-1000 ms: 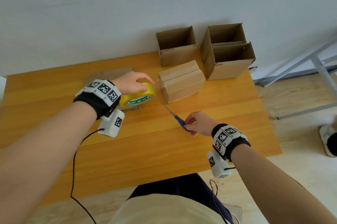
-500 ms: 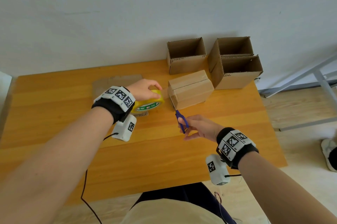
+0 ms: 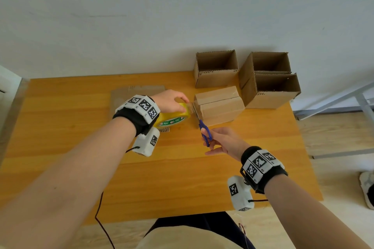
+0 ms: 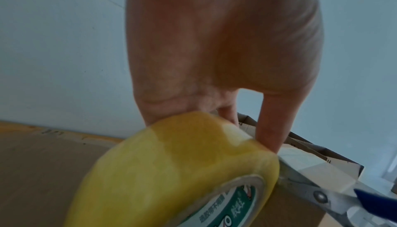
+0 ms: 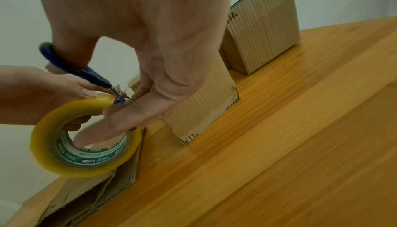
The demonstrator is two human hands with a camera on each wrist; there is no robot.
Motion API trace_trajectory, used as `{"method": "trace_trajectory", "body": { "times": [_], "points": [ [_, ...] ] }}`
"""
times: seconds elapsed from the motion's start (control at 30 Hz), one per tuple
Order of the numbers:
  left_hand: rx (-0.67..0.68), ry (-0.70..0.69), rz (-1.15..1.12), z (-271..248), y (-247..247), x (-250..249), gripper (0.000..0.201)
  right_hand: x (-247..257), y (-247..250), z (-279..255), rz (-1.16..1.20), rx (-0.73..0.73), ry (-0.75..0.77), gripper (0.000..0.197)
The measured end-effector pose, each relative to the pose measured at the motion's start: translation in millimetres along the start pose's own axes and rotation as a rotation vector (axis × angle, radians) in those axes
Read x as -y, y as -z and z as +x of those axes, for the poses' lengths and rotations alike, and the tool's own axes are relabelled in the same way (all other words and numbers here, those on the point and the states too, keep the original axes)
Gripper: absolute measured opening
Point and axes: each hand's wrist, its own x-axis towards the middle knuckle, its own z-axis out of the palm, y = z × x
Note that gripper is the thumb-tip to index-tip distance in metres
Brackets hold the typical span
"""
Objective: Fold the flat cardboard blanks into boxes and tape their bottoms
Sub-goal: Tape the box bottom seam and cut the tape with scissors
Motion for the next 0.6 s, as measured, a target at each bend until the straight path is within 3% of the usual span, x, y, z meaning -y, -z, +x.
{"method": "trace_trajectory", "body": {
  "times": [0.17,0.6],
  "points": [
    [0.013,-0.008,0.001,2,1,0,0.038,0,0,-1,0.016,-0.009,0.009,0.034],
    [0.017,0.0,-0.023,12,-3,2,0.029,-4,1,-3,0.047,-0.028,0.061,0.028]
  ]
}}
